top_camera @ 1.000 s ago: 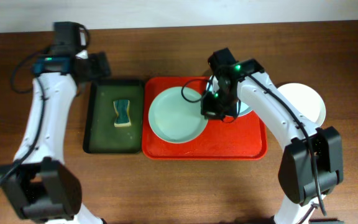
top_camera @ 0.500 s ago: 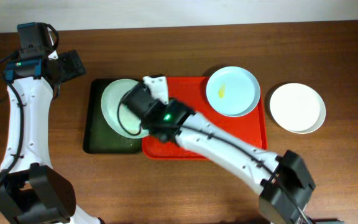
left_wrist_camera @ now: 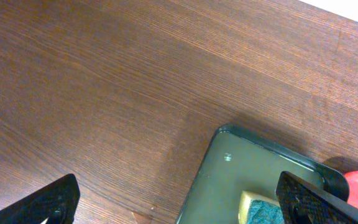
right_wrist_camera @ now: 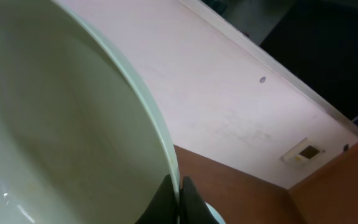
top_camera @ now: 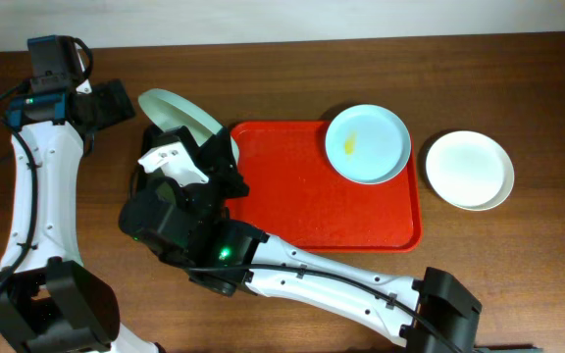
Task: Clean dirty plates on tray and stack at the side
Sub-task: 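Lift the light green plate with the right gripper and carry it right, then lower the plate onto the white plate and open the right gripper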
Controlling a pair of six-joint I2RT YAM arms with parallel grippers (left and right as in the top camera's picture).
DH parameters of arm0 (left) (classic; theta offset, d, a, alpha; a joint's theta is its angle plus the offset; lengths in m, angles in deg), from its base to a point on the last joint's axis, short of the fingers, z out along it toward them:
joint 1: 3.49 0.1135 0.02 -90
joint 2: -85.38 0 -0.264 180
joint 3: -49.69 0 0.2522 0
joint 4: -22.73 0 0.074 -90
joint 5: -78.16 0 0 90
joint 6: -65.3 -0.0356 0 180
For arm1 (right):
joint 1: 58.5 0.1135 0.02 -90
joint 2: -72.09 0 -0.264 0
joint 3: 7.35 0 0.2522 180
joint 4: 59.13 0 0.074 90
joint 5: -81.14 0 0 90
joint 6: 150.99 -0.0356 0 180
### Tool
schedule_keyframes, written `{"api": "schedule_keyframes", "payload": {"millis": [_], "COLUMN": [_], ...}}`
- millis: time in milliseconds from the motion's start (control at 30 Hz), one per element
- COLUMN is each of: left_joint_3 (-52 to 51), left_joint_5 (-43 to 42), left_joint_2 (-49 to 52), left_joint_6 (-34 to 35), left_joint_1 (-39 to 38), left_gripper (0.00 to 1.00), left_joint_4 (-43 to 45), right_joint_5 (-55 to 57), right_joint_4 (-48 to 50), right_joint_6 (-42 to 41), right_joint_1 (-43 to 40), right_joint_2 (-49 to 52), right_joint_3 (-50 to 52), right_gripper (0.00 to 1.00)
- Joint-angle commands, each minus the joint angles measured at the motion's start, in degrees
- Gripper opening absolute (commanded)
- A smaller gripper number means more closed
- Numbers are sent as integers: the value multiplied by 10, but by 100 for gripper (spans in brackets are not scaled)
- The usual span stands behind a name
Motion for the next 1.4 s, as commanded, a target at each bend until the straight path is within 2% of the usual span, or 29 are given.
{"api": "schedule_keyframes", "payload": {"millis": [0,67,133,200,233,400,533,733,967,1033,1100,1200,1367], "left_joint_3": [7,7,7,7,7,7,7,7,7,7,7,7,7], "left_joint_5": [2,2,2,2,2,2,2,2,2,2,2,2,2], "left_joint_2": [-6,-6,-6,-6,-6,-6,-6,-6,-6,-6,-6,-6,-6], "left_joint_6": [-7,-7,-7,-7,-7,-7,-7,-7,-7,-7,-7,-7,-7], "left_joint_1": [0,0,0,0,0,0,0,0,0,0,0,0,0], "left_gripper": [99,99,100,99,99,99,99,99,100,99,99,100,99], "left_joint_4": [1,1,1,1,1,1,1,1,1,1,1,1,1], "right_joint_5": [14,-51,-166,-342,-423,-718,-860,-938,-935,-880,-806,-763,-760], "right_joint_4": [-7,-59,-145,-236,-248,-275,-329,-426,-538,-570,-582,-578,-477], "right_joint_6": [-67,-144,-255,-403,-437,-443,-443,-440,-289,-285,-286,-286,-286], "right_joint_1": [-5,-14,-32,-76,-98,-218,-353,-609,-852,-910,-951,-988,-984], "right_joint_2": [-10,-10,-10,-7,-7,-7,-10,-10,-7,-5,-4,-4,-4], "right_joint_3": [-10,-10,-10,-10,-10,-10,-10,-10,-10,-10,-6,27,132], "right_gripper": [4,4,4,4,4,4,4,4,4,4,4,4,4]}}
